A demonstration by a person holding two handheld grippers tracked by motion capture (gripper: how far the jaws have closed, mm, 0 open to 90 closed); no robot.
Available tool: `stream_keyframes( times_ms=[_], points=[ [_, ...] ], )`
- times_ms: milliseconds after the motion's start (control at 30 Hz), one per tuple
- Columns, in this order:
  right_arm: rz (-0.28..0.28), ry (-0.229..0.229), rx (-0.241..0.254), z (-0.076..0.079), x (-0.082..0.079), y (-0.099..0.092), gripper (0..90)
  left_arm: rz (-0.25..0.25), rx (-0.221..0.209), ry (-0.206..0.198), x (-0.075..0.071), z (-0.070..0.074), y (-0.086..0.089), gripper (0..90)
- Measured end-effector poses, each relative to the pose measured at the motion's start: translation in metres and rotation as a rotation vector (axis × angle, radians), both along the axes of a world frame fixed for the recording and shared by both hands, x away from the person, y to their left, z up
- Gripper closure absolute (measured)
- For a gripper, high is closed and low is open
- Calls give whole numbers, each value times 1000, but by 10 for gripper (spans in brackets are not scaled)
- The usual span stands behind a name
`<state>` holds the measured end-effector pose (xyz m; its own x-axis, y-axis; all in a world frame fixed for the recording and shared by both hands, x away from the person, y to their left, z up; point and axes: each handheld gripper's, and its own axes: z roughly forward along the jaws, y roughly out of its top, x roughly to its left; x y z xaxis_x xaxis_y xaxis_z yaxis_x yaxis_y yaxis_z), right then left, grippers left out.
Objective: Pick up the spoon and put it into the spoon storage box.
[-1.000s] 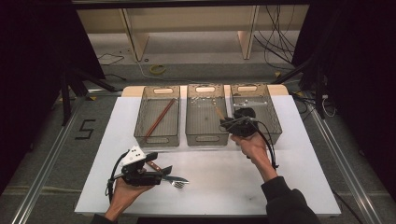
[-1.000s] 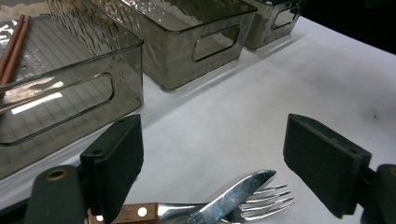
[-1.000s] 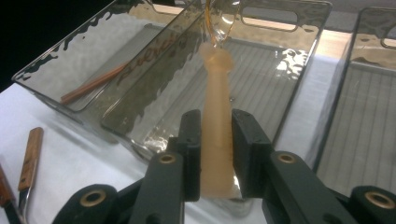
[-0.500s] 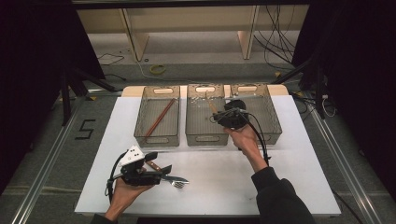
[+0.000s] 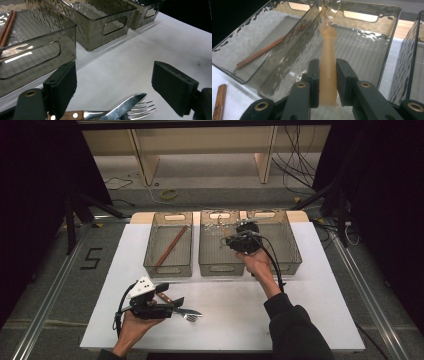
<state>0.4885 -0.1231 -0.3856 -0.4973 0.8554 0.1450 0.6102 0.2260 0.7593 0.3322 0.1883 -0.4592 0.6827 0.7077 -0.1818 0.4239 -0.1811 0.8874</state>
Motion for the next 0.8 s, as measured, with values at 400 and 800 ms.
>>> stream_keyframes(
  times_ms=[400,800],
  points=[
    [-13,23,-24,-8,8,6,748,6,-6,-3,0,0,0,197],
    [-13,62,-22,-20,14,12,740,28,-9,-19,3,3,7,197]
  ],
)
